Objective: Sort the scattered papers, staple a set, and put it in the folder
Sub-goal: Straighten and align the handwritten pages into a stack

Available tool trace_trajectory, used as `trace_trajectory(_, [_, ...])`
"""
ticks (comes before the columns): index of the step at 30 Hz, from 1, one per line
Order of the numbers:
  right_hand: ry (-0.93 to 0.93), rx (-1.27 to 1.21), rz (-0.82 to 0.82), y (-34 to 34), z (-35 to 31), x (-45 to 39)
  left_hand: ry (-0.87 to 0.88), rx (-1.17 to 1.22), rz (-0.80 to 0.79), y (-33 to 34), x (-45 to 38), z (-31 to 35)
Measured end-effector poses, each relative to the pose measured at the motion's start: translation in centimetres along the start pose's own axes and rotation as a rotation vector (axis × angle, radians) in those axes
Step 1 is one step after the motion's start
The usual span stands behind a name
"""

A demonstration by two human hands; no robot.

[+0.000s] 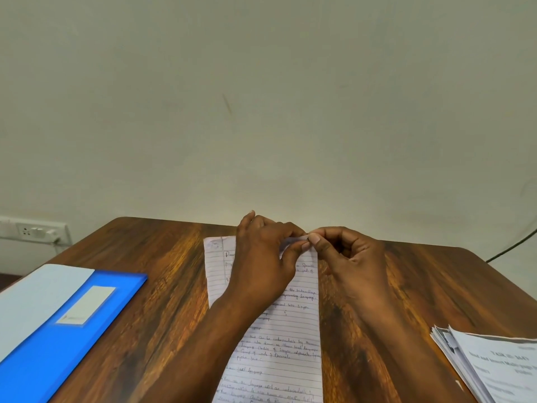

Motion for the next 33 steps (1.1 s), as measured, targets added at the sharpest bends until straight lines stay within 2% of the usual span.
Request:
trace_trajectory(17, [0.047, -0.078, 0.000, -0.16, 0.13, -0.05, -0.027, -0.029, -0.021, -0.06, 0.03, 0.11])
trace_trajectory(23, [0.080, -0.125, 0.045, -0.20, 0.28, -0.10, -0.039, -0.027, -0.013, 0.04, 0.30, 0.52])
trace_trajectory(33, [0.044, -0.046, -0.003, -0.13, 0.34, -0.02, -0.050, -0.065, -0.054, 0.37, 0.45, 0.11])
Point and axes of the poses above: each hand's wrist, its own x-axis away from the middle knuckle, its own y-axis out of the palm, z = x × y, the point moved 3 cm from there along -x, towards the middle knuckle, and after that the axes turned 12 degrees about -x, right-handed, at the moved point
